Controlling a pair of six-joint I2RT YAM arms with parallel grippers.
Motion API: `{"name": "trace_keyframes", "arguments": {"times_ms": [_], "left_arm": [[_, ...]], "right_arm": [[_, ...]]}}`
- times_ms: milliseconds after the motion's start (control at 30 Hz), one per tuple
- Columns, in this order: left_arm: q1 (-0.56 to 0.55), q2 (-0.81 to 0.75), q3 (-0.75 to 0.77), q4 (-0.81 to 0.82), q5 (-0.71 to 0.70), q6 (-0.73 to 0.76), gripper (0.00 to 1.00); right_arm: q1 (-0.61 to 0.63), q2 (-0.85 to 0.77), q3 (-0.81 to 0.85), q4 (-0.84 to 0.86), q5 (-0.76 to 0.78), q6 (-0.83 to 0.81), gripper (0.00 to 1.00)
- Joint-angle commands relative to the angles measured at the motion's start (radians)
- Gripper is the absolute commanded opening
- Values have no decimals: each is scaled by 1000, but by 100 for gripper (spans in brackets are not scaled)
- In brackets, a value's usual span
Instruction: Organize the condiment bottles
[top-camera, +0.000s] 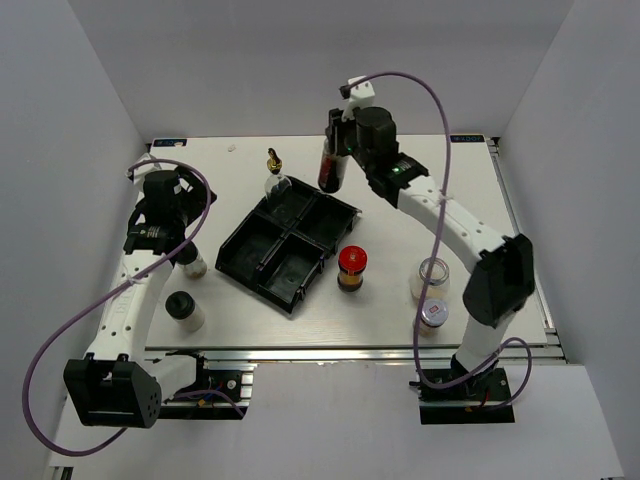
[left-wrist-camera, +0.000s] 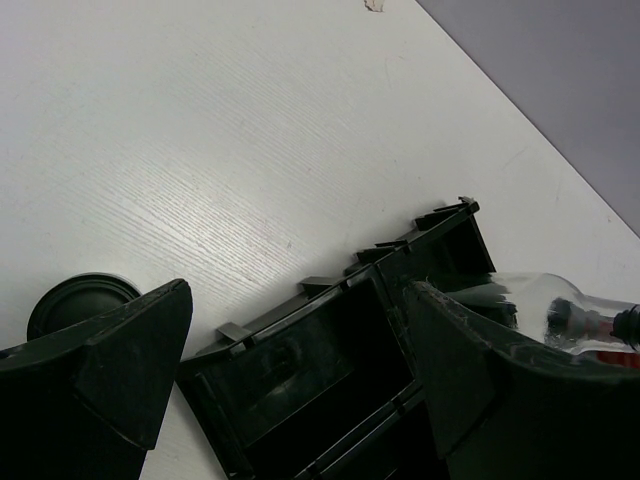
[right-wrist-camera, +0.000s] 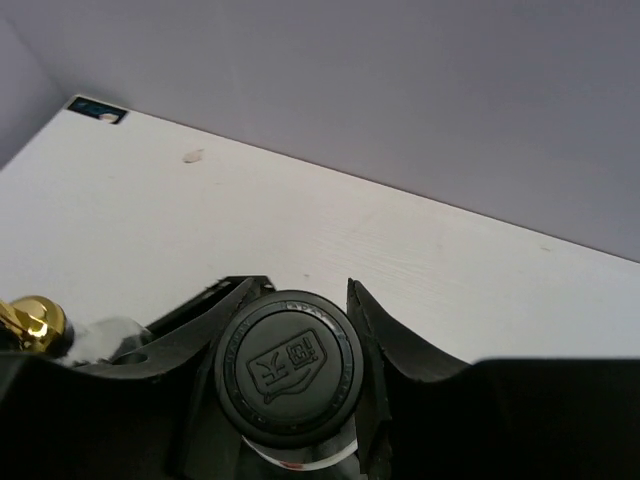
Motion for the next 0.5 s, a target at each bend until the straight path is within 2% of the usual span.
{"name": "trace_keyframes", "arguments": {"times_ms": [0, 133, 467], "left_arm": [[3, 1, 26, 13, -6, 9, 98], [3, -4, 24, 10, -12, 9, 98], [3, 4, 12, 21, -4, 7, 98]], "right_arm": [[-11, 44, 140, 189, -130, 57, 0], [-12, 142, 206, 204, -217, 77, 0], [-12, 247, 227, 252, -342, 79, 0]]}}
